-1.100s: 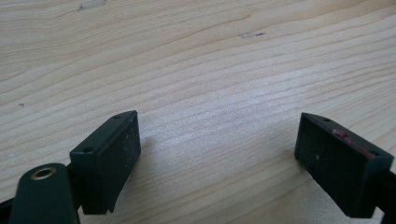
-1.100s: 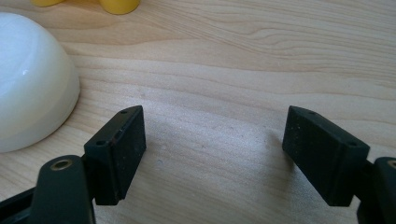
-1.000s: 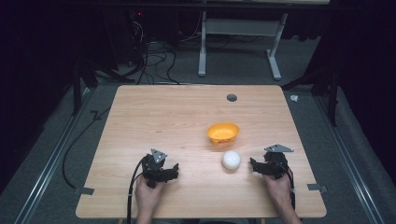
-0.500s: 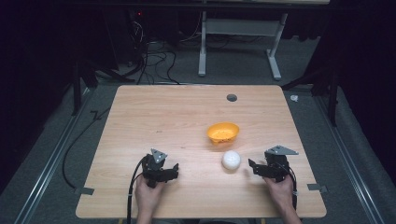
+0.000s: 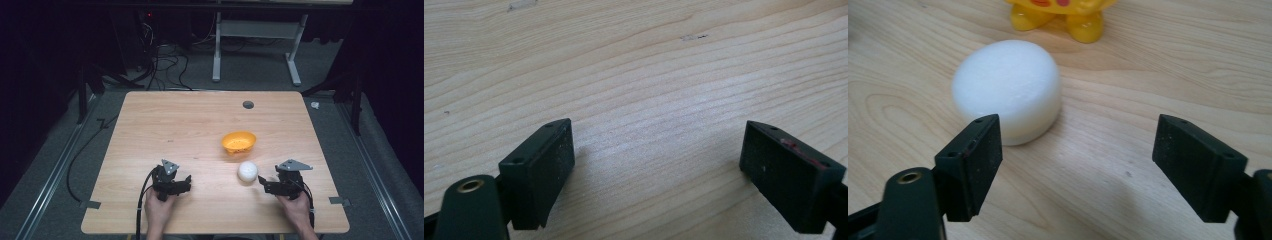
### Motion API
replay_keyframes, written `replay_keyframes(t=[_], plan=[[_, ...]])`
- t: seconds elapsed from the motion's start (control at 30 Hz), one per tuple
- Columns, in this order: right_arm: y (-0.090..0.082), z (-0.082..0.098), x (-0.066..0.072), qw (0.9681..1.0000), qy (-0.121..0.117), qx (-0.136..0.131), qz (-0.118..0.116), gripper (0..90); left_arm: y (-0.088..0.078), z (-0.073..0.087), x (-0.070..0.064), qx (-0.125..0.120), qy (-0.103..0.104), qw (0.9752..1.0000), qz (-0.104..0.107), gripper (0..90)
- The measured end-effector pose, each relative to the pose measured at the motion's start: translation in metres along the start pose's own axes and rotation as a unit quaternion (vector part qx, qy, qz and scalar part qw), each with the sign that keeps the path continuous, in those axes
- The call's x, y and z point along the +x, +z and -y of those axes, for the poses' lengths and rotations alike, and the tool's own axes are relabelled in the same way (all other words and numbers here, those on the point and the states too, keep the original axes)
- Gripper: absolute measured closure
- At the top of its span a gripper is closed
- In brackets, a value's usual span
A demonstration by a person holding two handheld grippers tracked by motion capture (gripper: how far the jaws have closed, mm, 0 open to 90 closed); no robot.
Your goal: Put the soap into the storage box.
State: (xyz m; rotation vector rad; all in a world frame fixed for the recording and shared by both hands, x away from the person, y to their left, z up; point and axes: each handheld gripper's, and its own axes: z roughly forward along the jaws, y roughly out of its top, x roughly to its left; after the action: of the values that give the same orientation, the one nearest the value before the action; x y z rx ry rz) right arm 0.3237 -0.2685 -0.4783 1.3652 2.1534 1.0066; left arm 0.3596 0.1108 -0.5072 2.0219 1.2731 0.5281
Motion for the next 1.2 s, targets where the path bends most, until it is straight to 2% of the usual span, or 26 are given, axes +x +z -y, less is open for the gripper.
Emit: replay_keyframes(t=[0.17,0.5,0.77,0.9,1.2], plan=[[0.005,-0.004,0.01,0.9997,-0.024,0.005,-0.009,16.8,0.0,0.0,0.0,0.0,0.0,1.0,0.0,14.7],[0.014,-0.01,0.02,0.999,-0.038,0.012,-0.018,15.6,0.0,0.0,0.0,0.0,0.0,1.0,0.0,14.7],[0.022,-0.015,0.024,0.9989,-0.035,0.017,-0.027,15.5,0.0,0.0,0.0,0.0,0.0,1.0,0.0,14.7],[0.026,-0.018,0.026,0.9985,-0.042,0.021,-0.029,15.6,0.0,0.0,0.0,0.001,0.0,1.0,0.001,14.7],[0.033,-0.019,0.027,0.9985,-0.034,0.027,-0.032,16.2,0.0,0.0,0.0,0.0,0.0,1.0,0.001,14.7]])
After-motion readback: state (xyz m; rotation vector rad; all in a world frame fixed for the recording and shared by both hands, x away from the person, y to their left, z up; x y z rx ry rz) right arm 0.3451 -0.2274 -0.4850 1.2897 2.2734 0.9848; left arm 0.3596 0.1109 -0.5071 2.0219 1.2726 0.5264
